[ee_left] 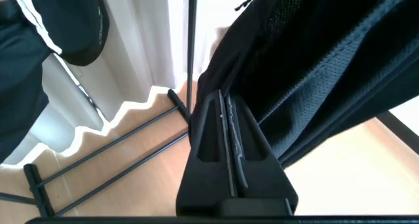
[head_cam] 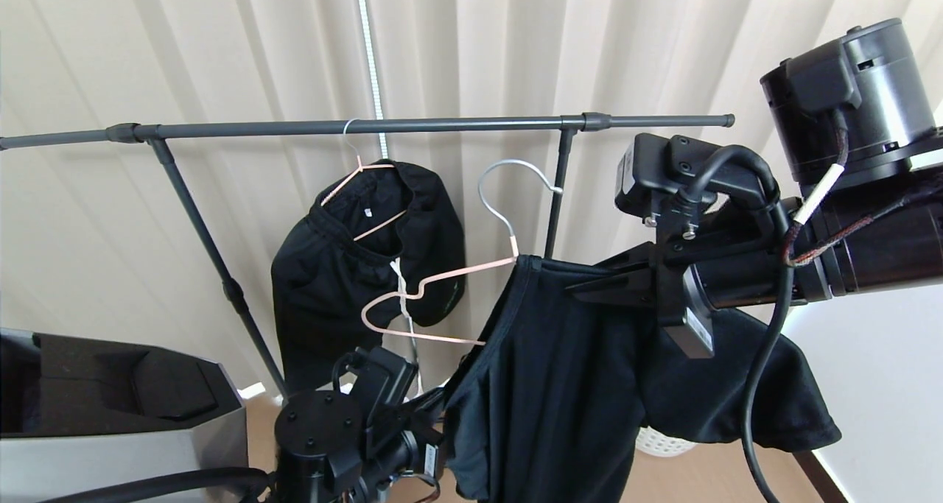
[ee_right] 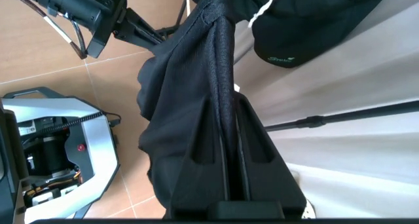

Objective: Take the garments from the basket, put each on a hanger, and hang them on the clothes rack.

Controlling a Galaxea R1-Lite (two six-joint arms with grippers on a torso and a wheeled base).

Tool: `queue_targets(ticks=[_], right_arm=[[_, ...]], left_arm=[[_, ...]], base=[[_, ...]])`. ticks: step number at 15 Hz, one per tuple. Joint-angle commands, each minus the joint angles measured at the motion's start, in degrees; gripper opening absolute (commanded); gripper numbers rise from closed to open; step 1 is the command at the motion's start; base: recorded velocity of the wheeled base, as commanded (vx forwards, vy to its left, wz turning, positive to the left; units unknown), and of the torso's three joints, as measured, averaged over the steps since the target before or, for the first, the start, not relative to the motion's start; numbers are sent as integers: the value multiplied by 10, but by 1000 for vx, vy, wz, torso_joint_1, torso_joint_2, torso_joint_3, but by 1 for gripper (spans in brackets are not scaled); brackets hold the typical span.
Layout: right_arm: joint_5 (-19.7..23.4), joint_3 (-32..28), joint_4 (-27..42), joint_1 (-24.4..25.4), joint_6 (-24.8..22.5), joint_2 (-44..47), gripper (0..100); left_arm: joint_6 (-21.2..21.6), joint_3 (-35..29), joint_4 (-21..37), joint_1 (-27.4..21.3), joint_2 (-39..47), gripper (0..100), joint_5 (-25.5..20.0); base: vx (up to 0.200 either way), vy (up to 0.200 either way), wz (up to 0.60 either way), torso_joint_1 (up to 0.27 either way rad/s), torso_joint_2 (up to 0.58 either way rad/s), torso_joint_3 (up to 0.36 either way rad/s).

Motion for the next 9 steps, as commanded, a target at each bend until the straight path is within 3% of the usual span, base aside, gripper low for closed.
queue_targets(ticks=[1,9], right_arm=[[0,9,-2,-12,5,-6,0],[11,74,-26,-59,9,-38,0]], left_arm=[[0,0,-1,3,-10,0,0],[23,-8,-1,55,-34,0,0]], base=[[0,0,0,0,0,0],[0,0,0,0,0,0]])
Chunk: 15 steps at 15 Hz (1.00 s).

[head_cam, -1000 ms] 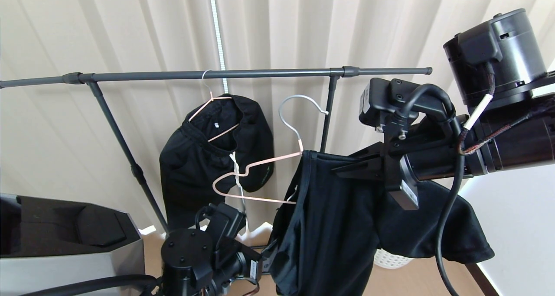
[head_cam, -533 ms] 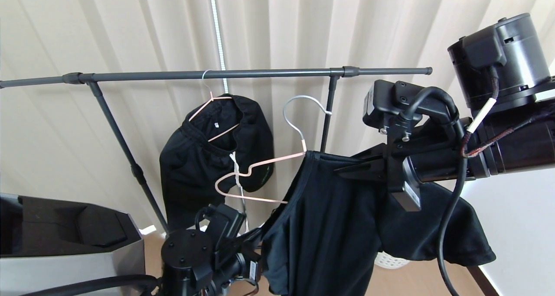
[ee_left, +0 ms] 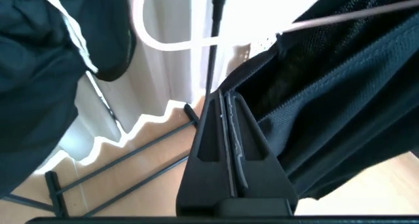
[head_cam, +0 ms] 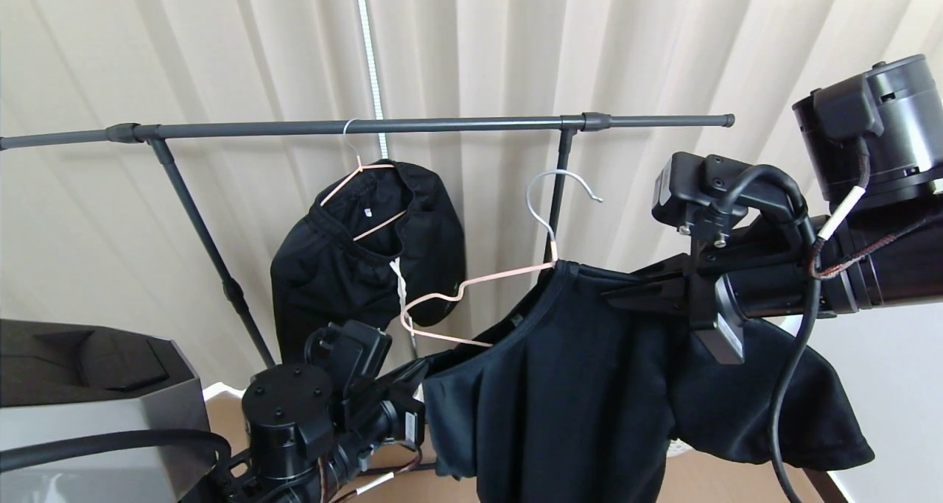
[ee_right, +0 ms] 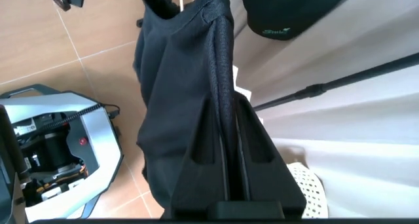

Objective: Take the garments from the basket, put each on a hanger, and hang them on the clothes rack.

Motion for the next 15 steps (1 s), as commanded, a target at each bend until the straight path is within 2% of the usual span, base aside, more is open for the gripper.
queue_targets(ticks=[1,5,11,15], right_arm=[[3,26,-19,-3,0,-16,0],[3,52,-30,-4,32,-35,0],[3,97,-32,-13,32,-73,0],[3,170,-103,-13,32,-78,0]], left_arm=[[0,-4,-1,9,-3,0,0],[0,-17,-1,37,4,0,0],[1,-30,-1,62,-2,0,0],[11,-30,-1,67,-67,0,-2]], base=[[0,0,0,0,0,0],[0,0,0,0,0,0],[0,0,0,0,0,0],[0,0,0,0,0,0]])
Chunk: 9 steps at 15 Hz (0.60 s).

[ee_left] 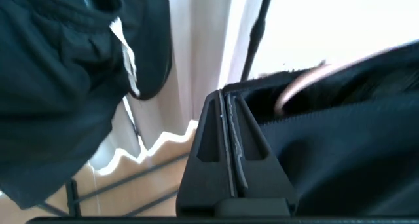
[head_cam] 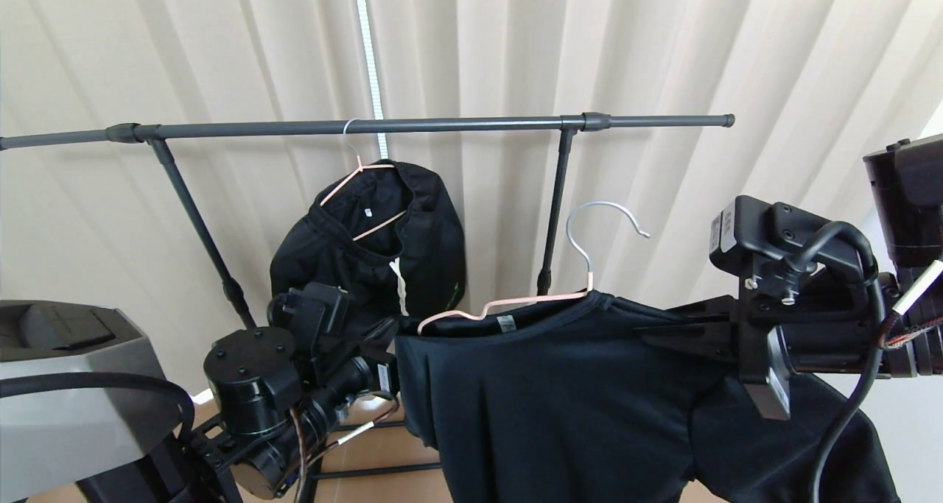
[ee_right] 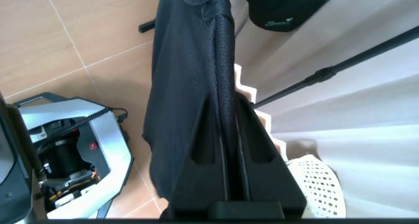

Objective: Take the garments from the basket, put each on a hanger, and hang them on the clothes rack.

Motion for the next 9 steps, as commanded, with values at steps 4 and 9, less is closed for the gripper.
queue_targets(ticks=[4,9], right_arm=[[1,68,-75,3,21,1,0],[46,195,-263,0,65,8,0]], left_arm=[[7,-28,99,-9,-124,0,-2],[20,-114,257,-27,-163,0,-3]], base=[[0,0,0,0,0,0],[0,0,0,0,0,0]])
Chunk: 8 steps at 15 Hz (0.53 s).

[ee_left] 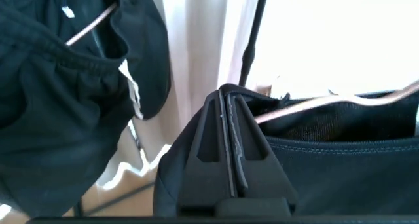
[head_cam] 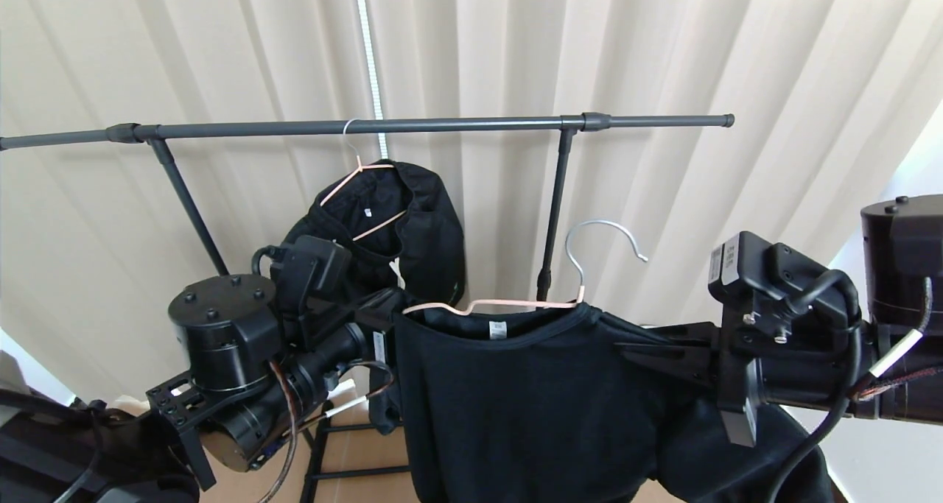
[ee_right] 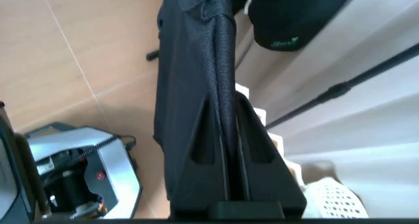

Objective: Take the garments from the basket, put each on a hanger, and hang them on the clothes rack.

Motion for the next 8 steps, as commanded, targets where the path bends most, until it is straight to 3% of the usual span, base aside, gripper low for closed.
queue_targets(ticks=[1,4,8], right_arm=[[5,69,-78,-1,19,10,0],[12,106,-155,-1,48,24,0],[11,107,-172,-1,52,51,0]], left_arm=[[2,-47,53,-17,-41,0,0],[9,-79,111,-25,-54,0,1],[9,-101,172,-58,-88,0,0]], base=[[0,0,0,0,0,0],[0,0,0,0,0,0],[0,0,0,0,0,0]])
